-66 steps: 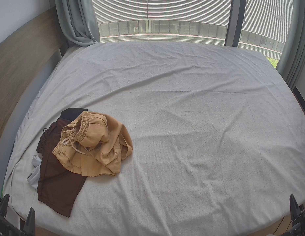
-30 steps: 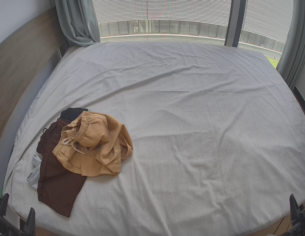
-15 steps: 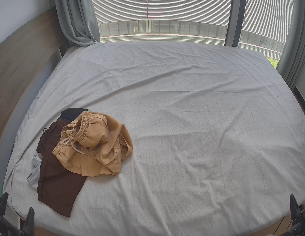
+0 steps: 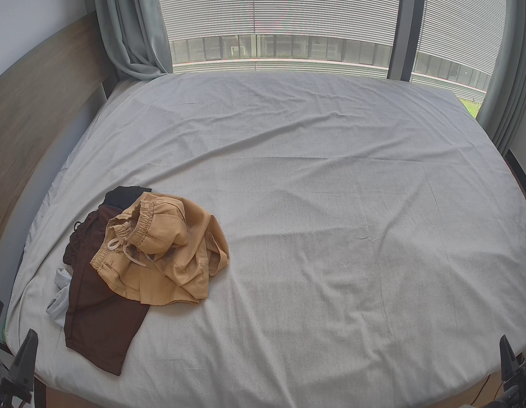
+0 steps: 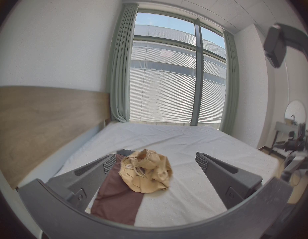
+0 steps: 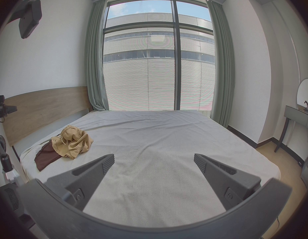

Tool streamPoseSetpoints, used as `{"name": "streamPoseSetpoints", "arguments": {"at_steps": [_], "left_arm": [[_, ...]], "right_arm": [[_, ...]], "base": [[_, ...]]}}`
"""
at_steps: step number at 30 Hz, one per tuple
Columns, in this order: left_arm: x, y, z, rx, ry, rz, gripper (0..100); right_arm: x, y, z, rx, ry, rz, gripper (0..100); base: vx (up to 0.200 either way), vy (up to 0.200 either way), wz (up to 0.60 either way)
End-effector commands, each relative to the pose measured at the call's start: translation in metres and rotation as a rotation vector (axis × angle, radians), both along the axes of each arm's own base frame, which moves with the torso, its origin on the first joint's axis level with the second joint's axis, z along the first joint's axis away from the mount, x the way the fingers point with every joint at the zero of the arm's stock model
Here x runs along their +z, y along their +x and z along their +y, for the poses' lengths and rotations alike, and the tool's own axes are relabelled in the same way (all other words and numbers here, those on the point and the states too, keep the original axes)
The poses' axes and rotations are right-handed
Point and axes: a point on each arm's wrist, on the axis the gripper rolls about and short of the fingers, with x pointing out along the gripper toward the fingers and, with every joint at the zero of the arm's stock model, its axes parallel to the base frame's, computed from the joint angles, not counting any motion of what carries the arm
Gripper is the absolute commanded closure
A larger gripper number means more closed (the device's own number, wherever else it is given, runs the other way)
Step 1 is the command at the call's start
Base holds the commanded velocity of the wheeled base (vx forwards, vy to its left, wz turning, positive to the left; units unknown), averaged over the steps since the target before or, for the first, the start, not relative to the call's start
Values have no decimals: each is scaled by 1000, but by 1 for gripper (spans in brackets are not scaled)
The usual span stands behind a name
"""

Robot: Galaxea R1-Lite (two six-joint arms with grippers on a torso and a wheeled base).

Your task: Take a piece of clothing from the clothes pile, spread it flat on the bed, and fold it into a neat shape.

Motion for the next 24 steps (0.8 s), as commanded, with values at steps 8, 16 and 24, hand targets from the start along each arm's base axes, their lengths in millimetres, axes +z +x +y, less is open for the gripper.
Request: {"name": "streamPoseSetpoints", "arguments": {"at_steps": [8,16,24], "left_arm": [[43,51,-7,-56,-100,199,0],[53,83,-11,-61,-115,303,0],[59,113,-15,-79,-143,376,0]], "right_arm": [[-5,0,0,2,-1,0,0],[-5,0,0,2,-1,0,0],[-5,0,0,2,-1,0,0]], "base": [[0,0,0],[0,0,0],[0,0,0]]}}
